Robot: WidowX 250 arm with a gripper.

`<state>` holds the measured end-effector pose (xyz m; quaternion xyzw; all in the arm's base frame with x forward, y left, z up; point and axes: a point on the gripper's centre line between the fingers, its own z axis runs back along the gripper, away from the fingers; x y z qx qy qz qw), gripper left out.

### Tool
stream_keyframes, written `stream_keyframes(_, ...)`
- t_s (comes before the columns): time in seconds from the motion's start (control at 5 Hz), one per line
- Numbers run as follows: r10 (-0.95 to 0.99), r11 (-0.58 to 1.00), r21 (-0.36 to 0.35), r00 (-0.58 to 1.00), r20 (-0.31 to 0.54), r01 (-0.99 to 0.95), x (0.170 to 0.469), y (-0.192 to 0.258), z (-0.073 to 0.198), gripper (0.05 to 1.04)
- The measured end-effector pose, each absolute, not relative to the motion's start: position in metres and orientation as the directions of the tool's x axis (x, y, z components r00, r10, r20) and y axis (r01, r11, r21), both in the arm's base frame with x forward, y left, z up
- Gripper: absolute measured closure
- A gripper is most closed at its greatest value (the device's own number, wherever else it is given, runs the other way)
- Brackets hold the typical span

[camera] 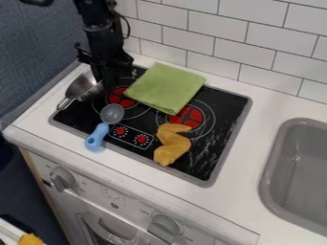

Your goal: Move the silver pot to the upper right of the burner

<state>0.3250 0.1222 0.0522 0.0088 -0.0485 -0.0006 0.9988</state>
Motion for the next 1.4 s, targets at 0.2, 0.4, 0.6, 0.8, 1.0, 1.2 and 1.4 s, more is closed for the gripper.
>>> stream_keyframes(0.2,-0.042,0.998,0.043,0.990,0.132,0.037,0.330,0.106,0.074,1.011)
stream_keyframes(0.4,-0.182,0.983,0.031,0.973,0.140,0.180,0.343,0.048,0.077,1.011)
stream_keyframes(0.6,-0.285,0.958,0.028,0.946,0.156,0.284,0.349,0.003,0.077,1.011)
stream_keyframes(0.8,-0.382,0.923,0.028,0.907,0.174,0.384,0.357,-0.048,0.070,1.011)
stream_keyframes(1.0,-0.442,0.897,0.048,0.883,0.156,0.440,0.360,-0.071,0.060,1.011)
stream_keyframes(1.2,-0.468,0.884,0.057,0.875,0.121,0.465,0.359,-0.076,0.045,1.011)
stream_keyframes(1.4,-0.482,0.876,0.064,0.871,0.098,0.478,0.359,-0.084,0.036,0.987)
